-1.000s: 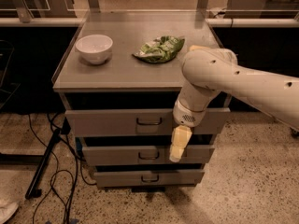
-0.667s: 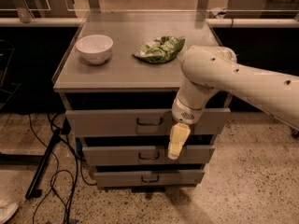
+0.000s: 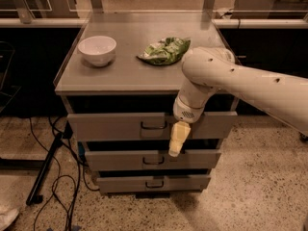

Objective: Open top drawer

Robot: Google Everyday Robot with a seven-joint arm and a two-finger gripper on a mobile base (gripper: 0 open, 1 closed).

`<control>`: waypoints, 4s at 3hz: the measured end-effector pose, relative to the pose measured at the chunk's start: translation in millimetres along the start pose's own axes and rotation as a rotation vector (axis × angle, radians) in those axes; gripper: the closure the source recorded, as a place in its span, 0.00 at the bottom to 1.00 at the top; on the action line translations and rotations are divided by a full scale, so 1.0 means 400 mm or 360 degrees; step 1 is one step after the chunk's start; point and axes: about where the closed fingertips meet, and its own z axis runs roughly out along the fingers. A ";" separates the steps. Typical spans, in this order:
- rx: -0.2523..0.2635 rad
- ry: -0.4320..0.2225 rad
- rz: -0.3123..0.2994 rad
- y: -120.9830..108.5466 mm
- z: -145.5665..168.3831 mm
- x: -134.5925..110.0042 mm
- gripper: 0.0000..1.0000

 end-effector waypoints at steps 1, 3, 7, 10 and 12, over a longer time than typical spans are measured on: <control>0.0010 0.0004 -0.0012 -0.029 0.012 -0.010 0.00; 0.0010 0.0018 -0.0042 -0.044 0.028 -0.024 0.00; -0.0177 0.0100 0.0065 0.169 0.024 0.159 0.00; -0.0222 0.0147 0.0171 0.279 -0.030 0.278 0.00; -0.0281 0.0123 0.0132 0.317 -0.017 0.299 0.00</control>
Offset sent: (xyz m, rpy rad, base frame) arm 0.0290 0.0148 -0.0135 -0.0230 -0.0192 0.0467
